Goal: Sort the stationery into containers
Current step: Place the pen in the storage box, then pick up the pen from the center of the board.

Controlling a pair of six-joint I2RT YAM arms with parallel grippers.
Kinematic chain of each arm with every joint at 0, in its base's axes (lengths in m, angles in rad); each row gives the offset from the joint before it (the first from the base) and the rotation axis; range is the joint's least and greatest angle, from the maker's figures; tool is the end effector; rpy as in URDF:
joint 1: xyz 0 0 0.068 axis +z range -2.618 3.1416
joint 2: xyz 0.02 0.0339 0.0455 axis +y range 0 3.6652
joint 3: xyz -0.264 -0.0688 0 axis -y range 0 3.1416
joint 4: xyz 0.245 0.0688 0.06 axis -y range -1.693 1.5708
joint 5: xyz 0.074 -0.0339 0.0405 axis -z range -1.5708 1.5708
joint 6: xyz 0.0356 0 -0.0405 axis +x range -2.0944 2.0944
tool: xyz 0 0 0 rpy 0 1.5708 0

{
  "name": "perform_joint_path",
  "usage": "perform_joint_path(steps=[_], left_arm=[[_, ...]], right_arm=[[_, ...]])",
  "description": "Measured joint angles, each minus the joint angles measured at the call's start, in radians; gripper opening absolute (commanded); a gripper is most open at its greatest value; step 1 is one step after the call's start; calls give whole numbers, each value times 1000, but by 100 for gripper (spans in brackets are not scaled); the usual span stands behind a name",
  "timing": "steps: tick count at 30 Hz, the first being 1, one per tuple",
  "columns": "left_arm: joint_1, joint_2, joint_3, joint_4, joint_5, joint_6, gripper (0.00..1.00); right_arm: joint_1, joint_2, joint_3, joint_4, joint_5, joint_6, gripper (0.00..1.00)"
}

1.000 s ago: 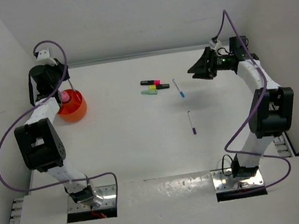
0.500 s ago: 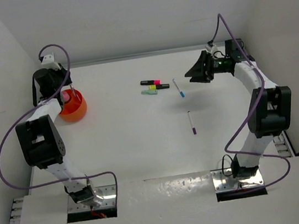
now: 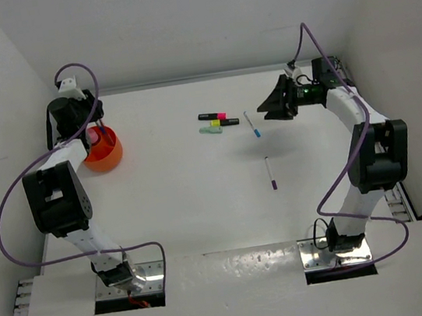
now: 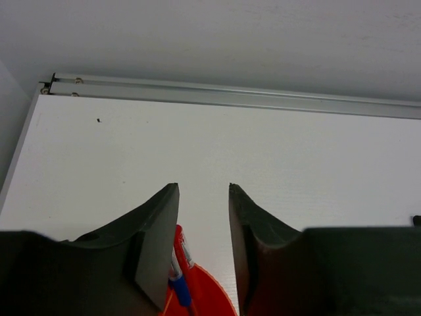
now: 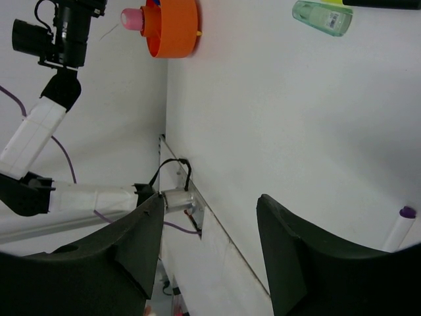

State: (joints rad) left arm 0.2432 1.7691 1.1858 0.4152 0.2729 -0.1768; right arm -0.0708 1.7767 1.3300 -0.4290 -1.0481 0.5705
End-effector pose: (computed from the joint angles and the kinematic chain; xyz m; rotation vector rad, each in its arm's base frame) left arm 0.4064 0.0909 0.2693 -0.1639 1.7285 -0.1883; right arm 0.3809 0.0039 0.2497 0.2695 2.3484 1.5029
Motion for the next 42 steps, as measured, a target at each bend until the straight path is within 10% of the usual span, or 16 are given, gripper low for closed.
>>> perform_joint_path(steps=[14, 20, 27, 42], left_arm=[[13, -173, 135, -217, 26, 44, 52], [6, -410, 261, -441, 25, 209, 91], [5, -709, 68, -577, 26, 270, 93], [5, -745, -19, -700, 18, 269, 93]], right_arm=[[54, -2, 132, -233, 285, -265, 47], [205, -28, 34, -348, 559, -441, 45], [297, -25, -216, -349, 769, -454, 44], [409, 45, -297, -168, 1030, -400, 28]])
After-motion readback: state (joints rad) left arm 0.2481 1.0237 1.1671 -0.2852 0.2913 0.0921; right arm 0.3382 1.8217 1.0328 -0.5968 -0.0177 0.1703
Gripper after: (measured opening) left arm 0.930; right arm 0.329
